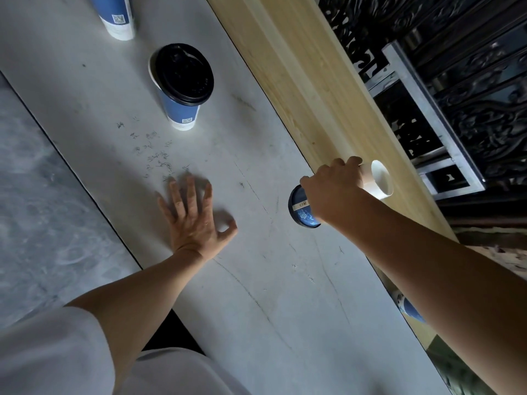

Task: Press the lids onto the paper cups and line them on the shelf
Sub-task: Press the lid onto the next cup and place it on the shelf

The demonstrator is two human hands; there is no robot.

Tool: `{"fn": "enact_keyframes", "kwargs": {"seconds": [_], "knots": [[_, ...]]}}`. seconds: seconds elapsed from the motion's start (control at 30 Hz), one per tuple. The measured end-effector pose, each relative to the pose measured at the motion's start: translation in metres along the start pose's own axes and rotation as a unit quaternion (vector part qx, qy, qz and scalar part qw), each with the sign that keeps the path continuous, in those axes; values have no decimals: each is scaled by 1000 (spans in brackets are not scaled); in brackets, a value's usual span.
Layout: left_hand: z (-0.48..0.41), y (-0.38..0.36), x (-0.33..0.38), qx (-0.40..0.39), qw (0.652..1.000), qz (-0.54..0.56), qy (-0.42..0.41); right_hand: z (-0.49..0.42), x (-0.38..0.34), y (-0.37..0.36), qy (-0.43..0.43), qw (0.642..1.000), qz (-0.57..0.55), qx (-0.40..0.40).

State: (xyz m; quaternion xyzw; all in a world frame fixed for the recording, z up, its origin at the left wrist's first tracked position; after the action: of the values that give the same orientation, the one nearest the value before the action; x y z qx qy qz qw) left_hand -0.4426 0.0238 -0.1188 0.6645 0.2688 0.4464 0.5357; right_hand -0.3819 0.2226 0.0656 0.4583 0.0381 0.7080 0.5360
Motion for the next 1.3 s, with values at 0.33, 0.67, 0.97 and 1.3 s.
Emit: {"fn": "enact_keyframes", "kwargs": {"seconds": [0.33, 0.67, 0.97, 1.3], "knots": [[0, 0, -1, 11, 1000, 4, 3, -25, 10, -38, -64, 911, -404, -47], [0, -7, -7, 20, 999, -25, 8, -59, 72, -105, -415, 336, -831, 158], [6, -11, -12, 11, 1000, -18, 14, -77, 55, -141, -574, 295, -745, 168], [1, -7, -6, -14, 1000, 2, 10, -81, 37, -150, -572, 297, -746, 167]]}}
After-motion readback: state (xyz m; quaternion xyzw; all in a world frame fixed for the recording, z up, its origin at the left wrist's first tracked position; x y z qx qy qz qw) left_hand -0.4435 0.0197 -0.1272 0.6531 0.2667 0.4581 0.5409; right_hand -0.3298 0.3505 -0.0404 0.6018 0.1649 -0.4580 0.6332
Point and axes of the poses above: each hand's wrist, its own z-axis away from the middle knuckle, its own y-axis out of the back of the hand, x = y × z, the point moved 9 cm from there along -z, towards the middle knuckle, and after that the axes turned 15 degrees about x, right-handed, at the moved point
